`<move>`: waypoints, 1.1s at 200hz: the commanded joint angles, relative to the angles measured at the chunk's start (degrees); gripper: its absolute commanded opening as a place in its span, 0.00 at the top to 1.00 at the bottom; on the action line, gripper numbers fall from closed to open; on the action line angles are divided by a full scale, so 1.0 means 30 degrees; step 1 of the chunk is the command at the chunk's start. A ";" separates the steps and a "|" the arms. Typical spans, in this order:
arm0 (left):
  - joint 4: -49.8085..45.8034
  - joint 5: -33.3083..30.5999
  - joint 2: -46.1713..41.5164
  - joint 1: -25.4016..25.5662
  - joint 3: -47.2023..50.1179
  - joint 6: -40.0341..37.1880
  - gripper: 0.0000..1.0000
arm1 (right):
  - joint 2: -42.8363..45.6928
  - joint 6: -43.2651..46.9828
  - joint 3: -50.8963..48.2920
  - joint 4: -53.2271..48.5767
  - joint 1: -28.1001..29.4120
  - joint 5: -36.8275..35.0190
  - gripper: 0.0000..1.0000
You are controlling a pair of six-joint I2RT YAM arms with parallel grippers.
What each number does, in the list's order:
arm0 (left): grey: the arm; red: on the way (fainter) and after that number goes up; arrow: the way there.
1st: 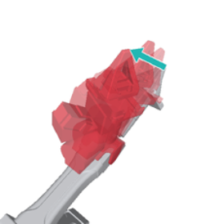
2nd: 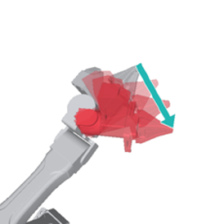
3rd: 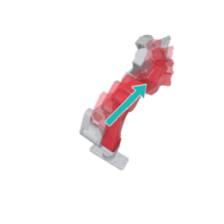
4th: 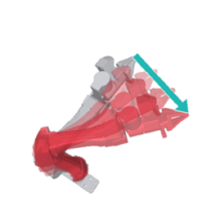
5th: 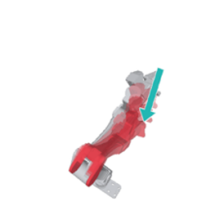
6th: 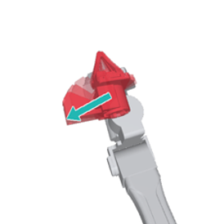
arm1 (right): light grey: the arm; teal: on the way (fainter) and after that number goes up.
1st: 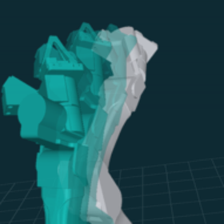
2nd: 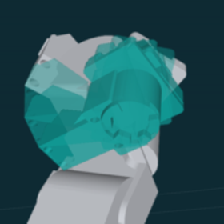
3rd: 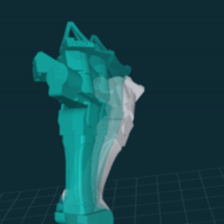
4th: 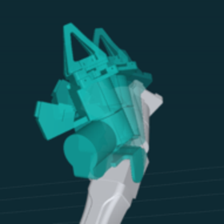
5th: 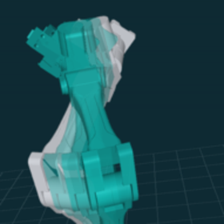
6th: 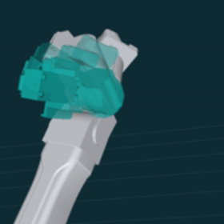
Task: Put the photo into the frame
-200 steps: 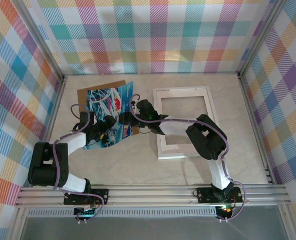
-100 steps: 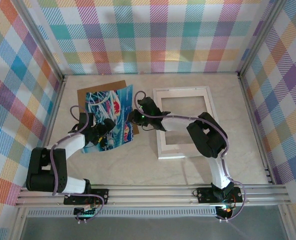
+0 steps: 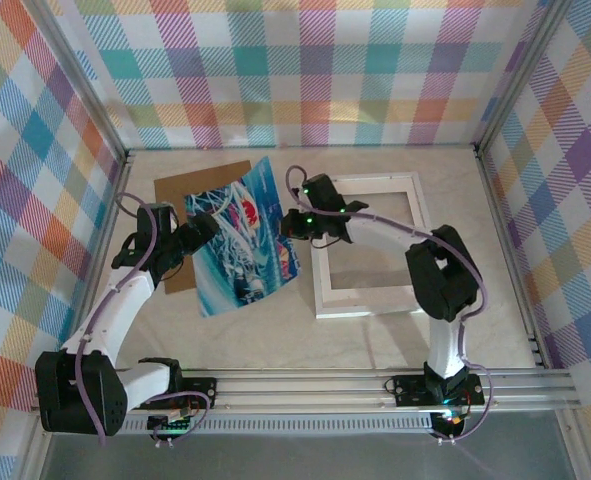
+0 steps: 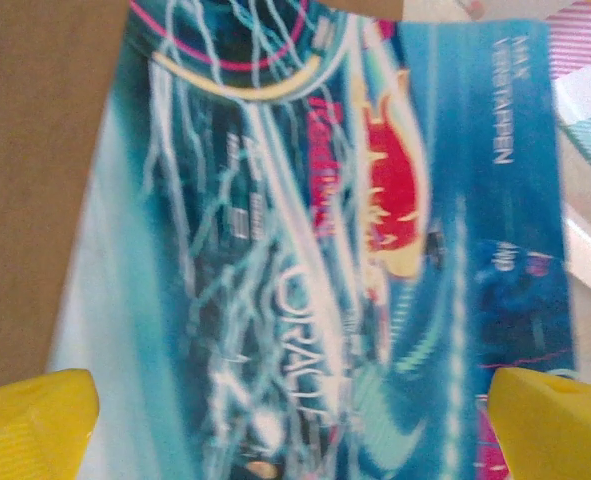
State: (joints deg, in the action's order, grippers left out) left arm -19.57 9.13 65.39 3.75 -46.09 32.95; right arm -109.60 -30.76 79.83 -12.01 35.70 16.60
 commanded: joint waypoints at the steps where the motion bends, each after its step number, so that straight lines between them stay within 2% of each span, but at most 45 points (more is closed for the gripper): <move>1: -0.1051 -0.0561 -0.0350 0.0789 -0.0167 -0.0742 0.00 | 0.1215 0.3498 0.0163 -0.3884 -0.1401 0.0546 1.00; 29: -0.1074 -0.1923 -0.0118 0.2799 -0.0391 -0.2037 0.00 | 0.2539 0.3884 -0.1446 -0.4364 -0.3098 0.0897 1.00; 55: -0.0683 -0.3800 0.0527 0.6231 -0.0960 -0.4481 0.00 | 0.2815 0.4643 -0.1912 -0.5205 -0.4351 0.2141 1.00; 84: 0.0312 -0.4675 0.1729 0.9490 -0.1373 -0.6869 0.00 | 0.2111 0.5407 -0.1045 -0.6780 -0.5439 0.3000 1.00; 112: 0.0919 -0.6091 0.3734 1.3091 -0.2264 -0.8926 0.00 | 0.0935 0.3149 -0.0204 -0.7277 -0.6488 0.4193 1.00; 142: 0.1060 -0.8284 0.6576 1.6632 -0.3953 -1.0926 0.00 | 0.0517 0.0971 -0.0477 -0.5775 -0.6598 0.5683 1.00; 178: 0.2271 -0.8081 0.8885 1.8664 -0.5738 -1.1464 0.00 | 0.0562 -0.0087 -0.0893 -0.4997 -0.6598 0.5045 1.00; 204: 0.2590 -0.7712 0.9855 1.9124 -0.6416 -1.1493 0.00 | 0.0636 -0.0717 -0.1201 -0.4503 -0.6598 0.5006 1.00; 220: 0.2828 -0.8275 1.0636 1.9251 -0.6732 -1.1579 0.00 | 0.0824 -0.1257 -0.1456 -0.4082 -0.6602 0.5046 1.00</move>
State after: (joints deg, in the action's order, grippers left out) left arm -13.21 -13.17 94.67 60.90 -63.94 0.01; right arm -108.18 -30.96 76.97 -26.96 15.73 30.55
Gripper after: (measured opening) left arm 0.996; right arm 0.065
